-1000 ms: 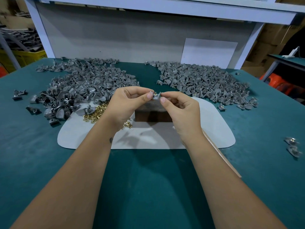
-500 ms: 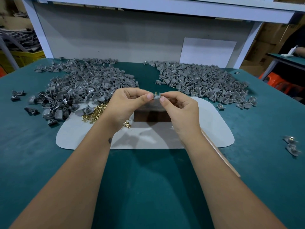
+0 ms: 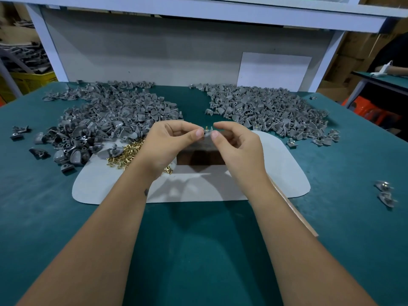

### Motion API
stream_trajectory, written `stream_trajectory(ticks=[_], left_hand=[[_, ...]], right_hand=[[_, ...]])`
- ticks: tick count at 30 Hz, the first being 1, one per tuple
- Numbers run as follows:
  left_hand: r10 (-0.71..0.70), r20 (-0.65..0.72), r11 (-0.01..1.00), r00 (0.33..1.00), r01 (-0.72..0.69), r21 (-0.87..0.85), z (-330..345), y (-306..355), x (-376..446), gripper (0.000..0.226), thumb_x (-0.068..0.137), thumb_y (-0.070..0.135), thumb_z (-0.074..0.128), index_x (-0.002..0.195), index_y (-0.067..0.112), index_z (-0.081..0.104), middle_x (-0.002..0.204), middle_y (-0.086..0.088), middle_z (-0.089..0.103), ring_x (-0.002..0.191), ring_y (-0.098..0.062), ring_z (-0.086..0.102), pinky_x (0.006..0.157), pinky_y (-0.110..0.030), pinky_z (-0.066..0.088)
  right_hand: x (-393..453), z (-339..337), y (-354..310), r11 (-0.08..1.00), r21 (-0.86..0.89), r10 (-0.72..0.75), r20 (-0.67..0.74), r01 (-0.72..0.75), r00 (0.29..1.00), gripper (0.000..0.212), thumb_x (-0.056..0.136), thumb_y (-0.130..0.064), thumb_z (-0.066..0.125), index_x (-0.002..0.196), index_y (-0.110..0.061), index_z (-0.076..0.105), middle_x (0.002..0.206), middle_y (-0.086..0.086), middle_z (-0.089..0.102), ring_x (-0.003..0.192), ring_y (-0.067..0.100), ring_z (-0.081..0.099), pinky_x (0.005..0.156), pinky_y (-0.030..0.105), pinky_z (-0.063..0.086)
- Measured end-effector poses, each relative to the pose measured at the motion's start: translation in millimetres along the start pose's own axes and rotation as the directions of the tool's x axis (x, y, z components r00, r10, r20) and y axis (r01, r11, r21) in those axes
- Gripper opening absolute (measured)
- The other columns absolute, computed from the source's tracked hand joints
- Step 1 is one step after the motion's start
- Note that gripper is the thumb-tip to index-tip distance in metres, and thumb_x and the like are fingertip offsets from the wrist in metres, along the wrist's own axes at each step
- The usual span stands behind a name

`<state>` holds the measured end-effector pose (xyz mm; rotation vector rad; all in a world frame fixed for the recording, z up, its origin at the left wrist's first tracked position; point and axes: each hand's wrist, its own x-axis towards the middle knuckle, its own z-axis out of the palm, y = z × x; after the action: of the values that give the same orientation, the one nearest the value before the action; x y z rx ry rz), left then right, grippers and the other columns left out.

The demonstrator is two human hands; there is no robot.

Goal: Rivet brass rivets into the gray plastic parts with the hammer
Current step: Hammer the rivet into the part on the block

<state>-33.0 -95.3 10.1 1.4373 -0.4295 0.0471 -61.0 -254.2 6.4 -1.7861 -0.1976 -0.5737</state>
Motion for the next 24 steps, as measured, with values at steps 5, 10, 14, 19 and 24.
stream_trajectory(ticks=[5,10,14,19,24], left_hand=[[0.104,-0.003,0.979,0.995,-0.102,0.176,9.9,-0.3,-0.8,0.012,0.081,0.005,0.074,0.088,0.015,0.076,0.083,0.008,0.076,0.078,0.0,0.07,0.071,-0.01,0.051],[0.203,-0.1,0.872,0.974,-0.134,0.471,15.8,-4.4,0.4,0.023,0.086,0.017,0.074,0.086,0.04,0.071,0.093,0.023,0.066,0.09,0.017,0.057,0.078,0.0,0.04],[0.195,-0.144,0.874,0.97,-0.105,0.475,13.6,-4.1,1.0,0.024,0.091,0.022,0.068,0.081,0.044,0.069,0.081,0.04,0.063,0.089,0.023,0.053,0.076,-0.008,0.04],[0.166,-0.187,0.886,0.968,-0.063,0.46,13.5,-6.0,2.9,0.019,0.091,0.024,0.067,0.083,0.041,0.071,0.092,0.028,0.063,0.093,0.016,0.055,0.083,-0.015,0.04],[0.157,-0.187,0.878,0.97,-0.051,0.475,12.0,-7.5,3.7,0.024,0.091,0.023,0.067,0.078,0.042,0.071,0.095,0.018,0.068,0.101,0.003,0.057,0.086,-0.016,0.04]], right_hand=[[3.8,-6.5,-2.1,0.994,-0.106,0.016,0.038,-0.011,0.999,0.013,0.085,-0.013,0.069,0.098,-0.015,0.07,0.083,-0.005,0.069,0.079,0.007,0.063,0.076,0.022,0.052],[21.7,-36.9,-3.1,0.984,-0.115,0.122,-0.104,-0.134,0.987,0.009,0.083,-0.019,0.071,0.08,-0.026,0.067,0.068,-0.015,0.065,0.069,-0.001,0.062,0.066,0.018,0.051],[40.4,-100.1,14.3,0.862,-0.336,0.237,-0.394,-0.379,0.888,0.011,0.085,-0.028,0.068,0.075,-0.022,0.066,0.073,-0.011,0.066,0.079,0.012,0.064,0.07,0.03,0.05],[34.4,-142.2,48.4,0.61,-0.468,0.368,-0.547,-0.639,0.752,0.013,0.083,-0.035,0.069,0.087,-0.024,0.073,0.09,0.001,0.072,0.085,0.03,0.064,0.074,0.034,0.051],[31.2,-135.7,65.5,0.499,-0.577,0.347,-0.551,-0.647,0.759,0.03,0.081,-0.05,0.067,0.104,-0.031,0.072,0.108,0.002,0.07,0.113,0.031,0.052,0.096,0.037,0.036]])
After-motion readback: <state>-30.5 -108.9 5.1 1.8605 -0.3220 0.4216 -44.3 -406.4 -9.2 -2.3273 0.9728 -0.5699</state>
